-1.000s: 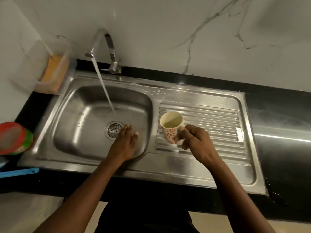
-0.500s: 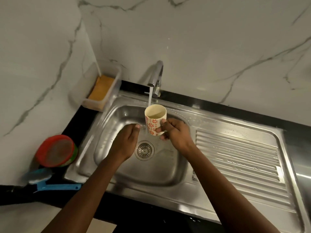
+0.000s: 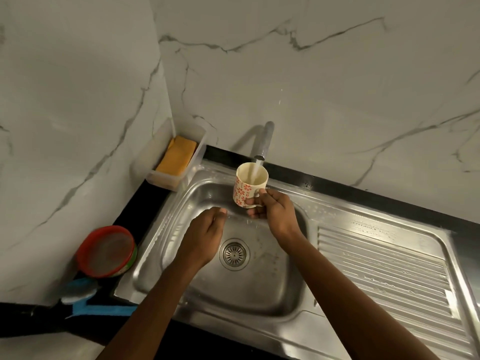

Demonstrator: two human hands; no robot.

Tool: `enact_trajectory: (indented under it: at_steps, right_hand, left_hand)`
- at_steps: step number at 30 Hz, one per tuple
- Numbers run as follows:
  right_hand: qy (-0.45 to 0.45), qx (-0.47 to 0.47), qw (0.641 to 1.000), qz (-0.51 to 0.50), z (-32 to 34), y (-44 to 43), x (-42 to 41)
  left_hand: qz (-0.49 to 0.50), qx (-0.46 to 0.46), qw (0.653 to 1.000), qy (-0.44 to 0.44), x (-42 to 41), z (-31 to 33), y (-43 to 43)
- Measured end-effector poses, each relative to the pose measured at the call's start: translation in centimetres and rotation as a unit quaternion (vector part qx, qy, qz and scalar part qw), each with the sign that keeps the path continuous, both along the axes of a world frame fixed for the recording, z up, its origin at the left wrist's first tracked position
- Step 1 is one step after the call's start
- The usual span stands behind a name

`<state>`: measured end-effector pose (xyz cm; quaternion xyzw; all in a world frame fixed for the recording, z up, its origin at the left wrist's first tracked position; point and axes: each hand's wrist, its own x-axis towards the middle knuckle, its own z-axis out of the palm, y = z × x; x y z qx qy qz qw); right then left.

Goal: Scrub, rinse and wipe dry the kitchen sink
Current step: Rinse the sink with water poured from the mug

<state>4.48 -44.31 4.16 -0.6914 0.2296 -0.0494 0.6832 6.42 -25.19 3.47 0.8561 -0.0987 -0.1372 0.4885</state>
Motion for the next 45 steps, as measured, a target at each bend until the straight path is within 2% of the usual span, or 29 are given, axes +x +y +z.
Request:
enact_trajectory:
  at_steps: [24, 45]
  right_hand:
    - [-0.019, 0.013, 1.000, -0.010, 0.7, -0.5, -0.6]
    - [-0.021, -0.004, 1.000, -0.010, 0.5, -0.6, -1.1]
  left_hand:
    - [-0.007, -0.013, 1.000, -0.014, -0.8, 2.8, -0.9]
    - [-0.017, -0.008, 0.999, -0.028, -1.0, 2.5, -0.9]
